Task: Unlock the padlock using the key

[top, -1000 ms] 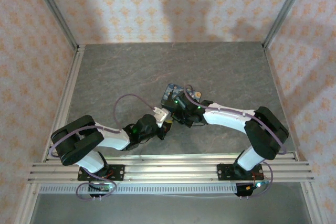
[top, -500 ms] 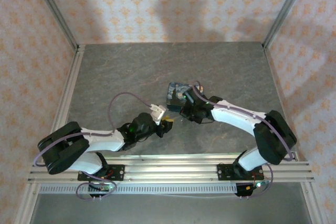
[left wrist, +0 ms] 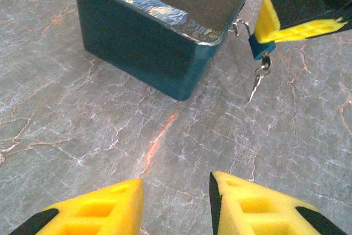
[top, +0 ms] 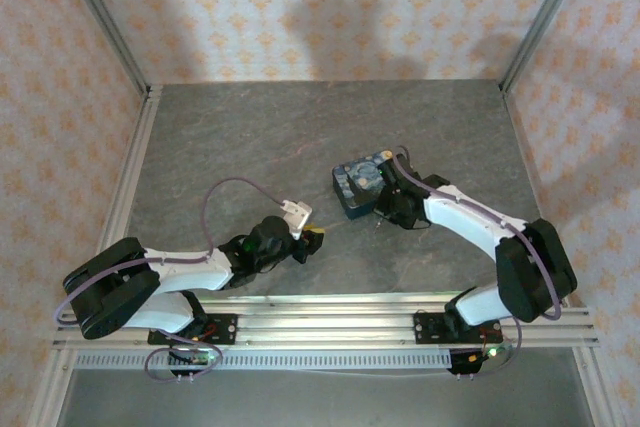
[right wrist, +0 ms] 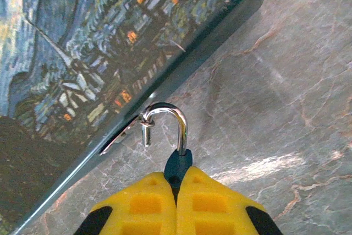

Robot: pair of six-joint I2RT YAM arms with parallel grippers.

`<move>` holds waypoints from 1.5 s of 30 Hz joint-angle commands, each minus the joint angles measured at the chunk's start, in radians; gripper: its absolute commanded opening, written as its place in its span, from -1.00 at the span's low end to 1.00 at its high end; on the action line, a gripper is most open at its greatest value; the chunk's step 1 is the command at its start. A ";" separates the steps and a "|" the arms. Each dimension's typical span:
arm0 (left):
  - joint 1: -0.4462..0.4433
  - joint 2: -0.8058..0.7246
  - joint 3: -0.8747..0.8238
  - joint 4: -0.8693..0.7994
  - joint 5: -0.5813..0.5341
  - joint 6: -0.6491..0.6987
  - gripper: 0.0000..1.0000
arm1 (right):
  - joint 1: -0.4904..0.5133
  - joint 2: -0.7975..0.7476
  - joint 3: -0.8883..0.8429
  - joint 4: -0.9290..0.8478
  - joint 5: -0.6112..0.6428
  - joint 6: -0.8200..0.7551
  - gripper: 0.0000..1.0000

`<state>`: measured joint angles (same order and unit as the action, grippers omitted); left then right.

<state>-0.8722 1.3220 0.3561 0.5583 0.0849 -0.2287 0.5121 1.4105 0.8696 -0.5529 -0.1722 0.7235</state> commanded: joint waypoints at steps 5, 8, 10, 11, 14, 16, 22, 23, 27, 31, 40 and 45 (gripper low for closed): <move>0.004 0.021 0.035 -0.044 -0.030 -0.012 -0.26 | -0.004 -0.102 -0.050 0.053 0.054 0.061 -1.00; 0.005 0.041 0.049 -0.035 -0.024 -0.017 -0.26 | -0.004 -0.122 -0.074 0.095 0.052 0.108 -1.00; 0.004 0.052 0.054 -0.026 -0.022 -0.021 -0.26 | -0.004 -0.122 -0.074 0.102 0.050 0.122 -1.00; 0.004 0.058 0.055 -0.022 -0.020 -0.022 -0.26 | -0.004 -0.120 -0.075 0.106 0.051 0.127 -1.00; 0.005 0.071 0.058 -0.018 -0.014 -0.024 -0.26 | -0.004 -0.120 -0.078 0.116 0.055 0.141 -1.00; 0.004 0.075 0.058 -0.016 -0.013 -0.023 -0.26 | -0.004 -0.121 -0.082 0.131 0.049 0.158 -1.00; 0.005 0.072 0.052 -0.018 -0.015 -0.018 -0.27 | -0.004 -0.132 -0.112 0.204 0.038 0.242 -1.00; 0.005 0.071 0.052 -0.018 -0.016 -0.017 -0.27 | -0.004 -0.133 -0.120 0.218 0.038 0.256 -1.00; 0.004 0.072 0.052 -0.016 -0.016 -0.015 -0.27 | -0.004 -0.133 -0.156 0.270 0.050 0.303 -1.00; 0.004 0.072 0.051 -0.017 -0.014 -0.015 -0.27 | -0.004 -0.136 -0.197 0.318 0.053 0.337 -1.00; 0.005 0.070 0.053 -0.023 -0.017 -0.016 -0.27 | -0.004 -0.169 -0.204 0.319 0.106 0.346 -1.00; 0.005 0.062 0.053 -0.026 -0.020 -0.014 -0.27 | -0.006 -0.173 -0.187 0.301 0.134 0.326 -1.00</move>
<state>-0.8722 1.3907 0.3920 0.5304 0.0738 -0.2386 0.5095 1.2591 0.6773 -0.2382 -0.1005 1.0546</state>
